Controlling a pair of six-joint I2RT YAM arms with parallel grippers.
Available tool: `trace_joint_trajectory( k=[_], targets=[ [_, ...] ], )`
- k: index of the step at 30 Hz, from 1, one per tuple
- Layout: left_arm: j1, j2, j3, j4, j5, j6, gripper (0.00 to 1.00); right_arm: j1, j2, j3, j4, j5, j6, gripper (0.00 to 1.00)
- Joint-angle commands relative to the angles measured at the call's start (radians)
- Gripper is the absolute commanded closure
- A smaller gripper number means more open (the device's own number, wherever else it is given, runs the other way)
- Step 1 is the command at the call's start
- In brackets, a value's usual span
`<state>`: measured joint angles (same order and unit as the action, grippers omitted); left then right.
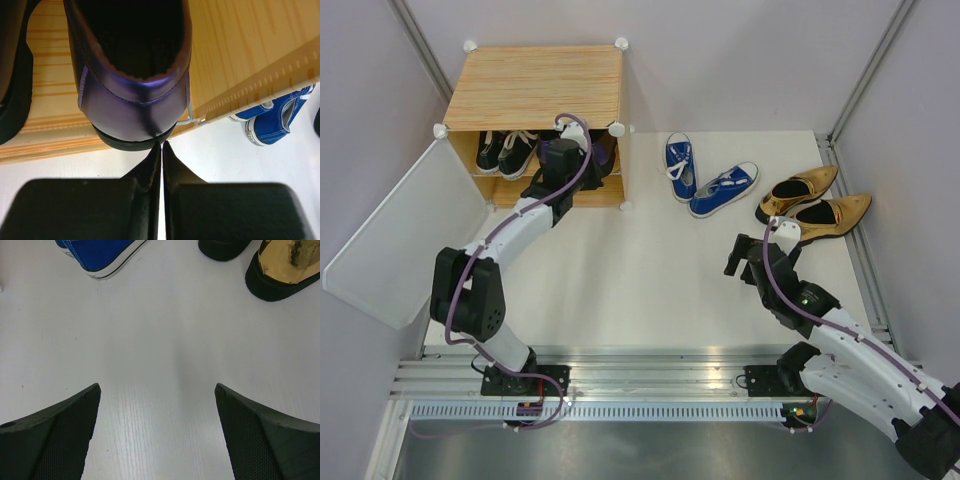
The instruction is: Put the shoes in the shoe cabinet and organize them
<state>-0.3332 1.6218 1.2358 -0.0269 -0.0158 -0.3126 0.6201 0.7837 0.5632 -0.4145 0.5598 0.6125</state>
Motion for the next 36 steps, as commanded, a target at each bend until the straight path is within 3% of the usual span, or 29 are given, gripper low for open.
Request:
trace_joint_trajectory(
  k=[1, 10, 13, 14, 17, 27, 36],
  targets=[
    [0.002, 0.016, 0.054, 0.077, -0.004, 0.033, 0.98, -0.008, 0.006, 0.033, 0.028, -0.003, -0.014, 0.02],
    [0.003, 0.004, 0.007, 0.097, 0.057, 0.021, 0.98, -0.011, 0.003, 0.033, 0.029, -0.015, -0.013, 0.02],
    [0.003, -0.061, 0.001, 0.082, 0.089, 0.026, 0.82, -0.011, -0.004, 0.032, 0.028, -0.027, -0.014, 0.02],
    [0.003, -0.085, 0.002, 0.073, 0.091, 0.029, 0.67, -0.011, -0.008, 0.032, 0.029, -0.031, -0.014, 0.02],
    [0.003, -0.175, 0.039, -0.033, 0.07, 0.073, 0.46, -0.011, -0.017, 0.032, 0.028, -0.043, -0.014, 0.02],
    [0.029, -0.459, 0.044, -0.356, 0.019, 0.115, 0.45, -0.011, -0.081, -0.003, 0.032, -0.106, -0.011, 0.02],
    [0.028, -0.7, -0.18, -0.508, 0.036, 0.115, 0.32, -0.011, -0.08, -0.003, 0.033, -0.133, -0.008, 0.02]
  ],
)
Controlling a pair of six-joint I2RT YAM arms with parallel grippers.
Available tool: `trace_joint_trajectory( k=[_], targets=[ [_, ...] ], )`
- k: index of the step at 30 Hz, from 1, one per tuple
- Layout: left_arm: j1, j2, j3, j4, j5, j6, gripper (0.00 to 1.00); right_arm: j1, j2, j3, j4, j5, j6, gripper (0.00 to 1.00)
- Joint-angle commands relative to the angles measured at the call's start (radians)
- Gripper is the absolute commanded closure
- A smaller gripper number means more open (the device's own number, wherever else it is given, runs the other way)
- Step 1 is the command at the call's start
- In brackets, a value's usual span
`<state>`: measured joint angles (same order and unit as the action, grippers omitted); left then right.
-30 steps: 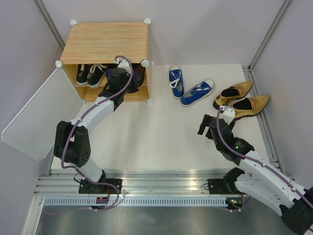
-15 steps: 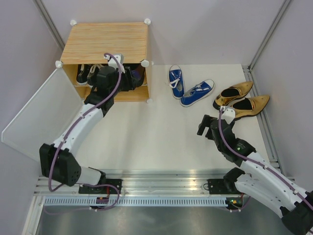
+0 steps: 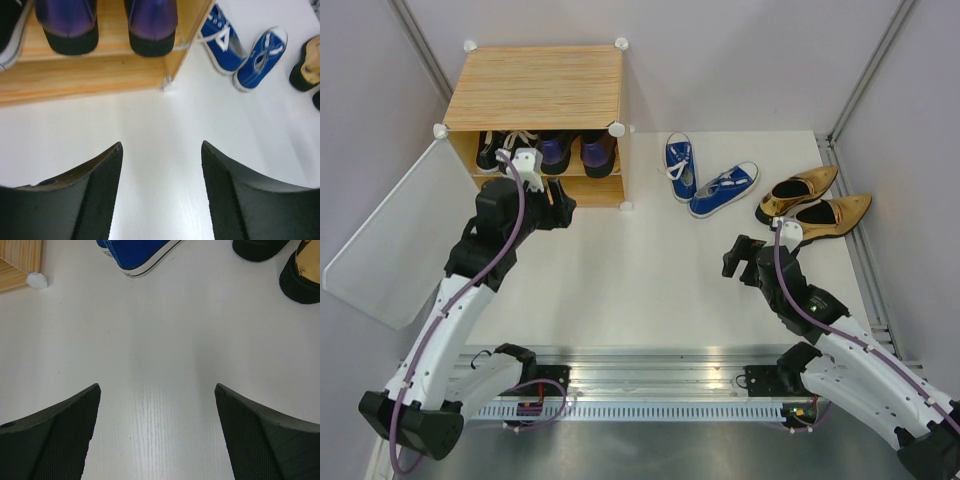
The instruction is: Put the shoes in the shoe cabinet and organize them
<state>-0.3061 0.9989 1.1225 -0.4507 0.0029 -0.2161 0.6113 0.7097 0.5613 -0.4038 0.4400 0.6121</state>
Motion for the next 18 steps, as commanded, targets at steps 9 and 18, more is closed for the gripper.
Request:
trace_joint_trajectory(
  k=[9, 18],
  targets=[
    [0.001, -0.341, -0.34, -0.034, -0.058, -0.022, 0.01, -0.002, 0.079, 0.041, 0.008, 0.04, 0.047, 0.02],
    [-0.001, -0.404, -0.383, 0.029, -0.078, -0.014, 0.01, -0.05, 0.46, 0.282, 0.126, 0.129, 0.005, 0.02]
  ],
)
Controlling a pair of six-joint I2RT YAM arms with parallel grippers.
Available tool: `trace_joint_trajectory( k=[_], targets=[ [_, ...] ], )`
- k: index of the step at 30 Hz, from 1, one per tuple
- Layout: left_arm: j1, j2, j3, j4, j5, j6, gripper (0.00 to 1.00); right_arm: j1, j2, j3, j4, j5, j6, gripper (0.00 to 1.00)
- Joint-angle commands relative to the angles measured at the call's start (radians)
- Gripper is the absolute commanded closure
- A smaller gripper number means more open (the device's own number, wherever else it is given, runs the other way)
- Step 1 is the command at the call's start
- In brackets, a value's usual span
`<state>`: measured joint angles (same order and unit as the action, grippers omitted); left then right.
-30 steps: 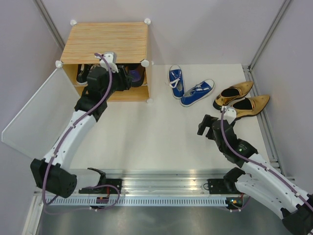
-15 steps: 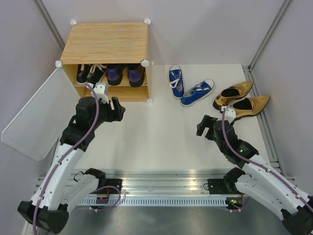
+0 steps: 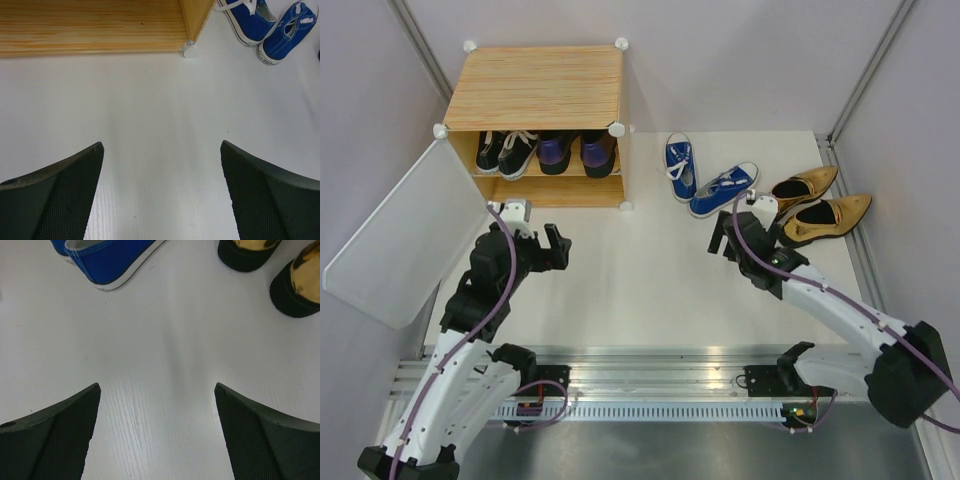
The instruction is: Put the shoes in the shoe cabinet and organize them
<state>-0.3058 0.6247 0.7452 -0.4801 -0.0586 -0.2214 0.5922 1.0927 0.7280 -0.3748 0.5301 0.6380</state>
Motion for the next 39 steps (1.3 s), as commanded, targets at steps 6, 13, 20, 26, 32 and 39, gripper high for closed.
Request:
trace_joint_trajectory(
  k=[6, 13, 20, 26, 32, 39],
  targets=[
    [-0.001, -0.109, -0.023, 0.069, -0.064, -0.009, 0.01, -0.11, 0.41, 0.412, 0.14, -0.143, -0.139, 0.15],
    [-0.009, -0.14, -0.026, 0.07, -0.058, -0.007, 0.01, -0.141, 0.76, 0.752, 0.165, -0.173, -0.241, 0.29],
    [-0.035, -0.163, -0.033, 0.071, -0.058, -0.001, 0.01, -0.215, 1.076, 1.0, 0.151, -0.215, -0.278, 0.35],
    [-0.035, -0.181, -0.036, 0.072, -0.066, 0.005, 0.01, -0.247, 1.222, 1.139, 0.14, -0.347, -0.333, 0.46],
    [-0.035, -0.191, -0.041, 0.074, -0.081, 0.011, 0.0, -0.252, 1.164, 1.128, 0.142, -0.413, -0.337, 0.83],
    [-0.036, -0.192, -0.055, 0.078, -0.113, 0.017, 0.0, -0.25, 0.939, 0.986, 0.113, -0.433, -0.281, 0.99]
  ],
)
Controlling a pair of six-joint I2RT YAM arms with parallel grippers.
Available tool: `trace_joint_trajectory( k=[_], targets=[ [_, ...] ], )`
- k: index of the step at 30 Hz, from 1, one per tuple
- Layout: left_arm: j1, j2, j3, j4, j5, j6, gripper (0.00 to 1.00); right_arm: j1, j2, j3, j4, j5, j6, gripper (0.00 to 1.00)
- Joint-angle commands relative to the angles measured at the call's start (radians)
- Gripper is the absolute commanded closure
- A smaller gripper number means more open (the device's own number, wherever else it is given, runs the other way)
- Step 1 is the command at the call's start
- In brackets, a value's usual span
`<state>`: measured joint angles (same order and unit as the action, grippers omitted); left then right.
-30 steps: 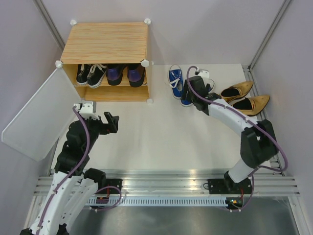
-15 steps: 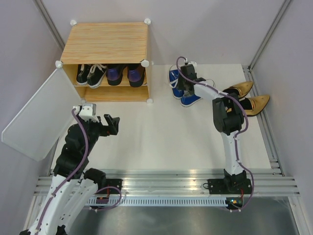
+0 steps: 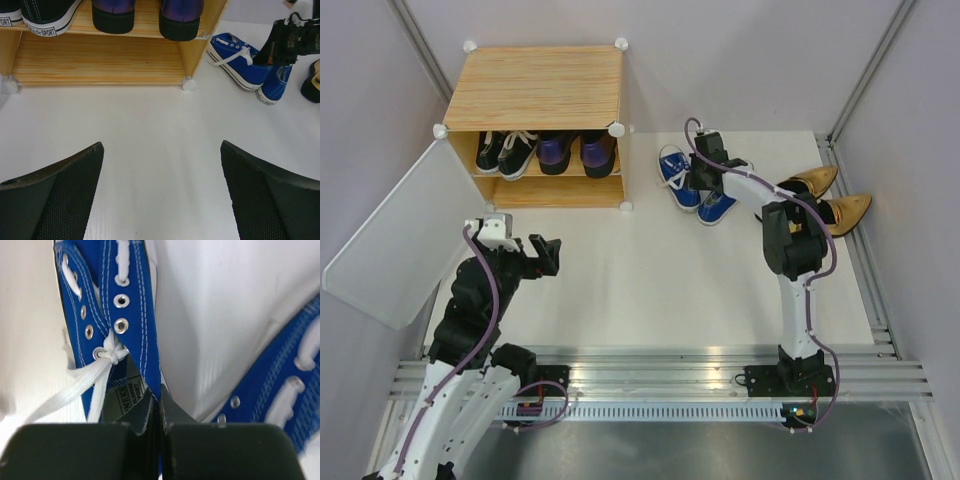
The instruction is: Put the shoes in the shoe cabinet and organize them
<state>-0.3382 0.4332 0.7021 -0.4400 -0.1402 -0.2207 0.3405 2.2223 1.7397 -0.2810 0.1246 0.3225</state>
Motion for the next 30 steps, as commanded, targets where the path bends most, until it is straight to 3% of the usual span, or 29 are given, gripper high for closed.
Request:
trace_joint_trajectory(
  k=[1, 11, 15, 24, 30],
  targets=[
    [-0.002, 0.001, -0.009, 0.037, -0.032, 0.017, 0.0, 0.002, -0.258, -0.048, 0.014, -0.039, 0.064, 0.99],
    [-0.002, -0.004, -0.006, 0.034, 0.005, 0.017, 0.01, 0.075, -0.742, -0.573, 0.006, -0.072, 0.145, 0.99],
    [-0.002, -0.01, -0.009, 0.035, -0.007, 0.015, 0.0, 0.132, -0.904, -0.68, 0.008, -0.079, 0.216, 0.99],
    [-0.002, -0.001, -0.01, 0.034, 0.005, 0.015, 0.0, 0.356, -0.906, -0.681, 0.023, 0.042, 0.372, 0.99],
    [-0.002, 0.007, -0.012, 0.035, 0.002, 0.014, 0.01, 0.503, -0.883, -0.762, 0.096, 0.349, 0.676, 0.99]
  ],
)
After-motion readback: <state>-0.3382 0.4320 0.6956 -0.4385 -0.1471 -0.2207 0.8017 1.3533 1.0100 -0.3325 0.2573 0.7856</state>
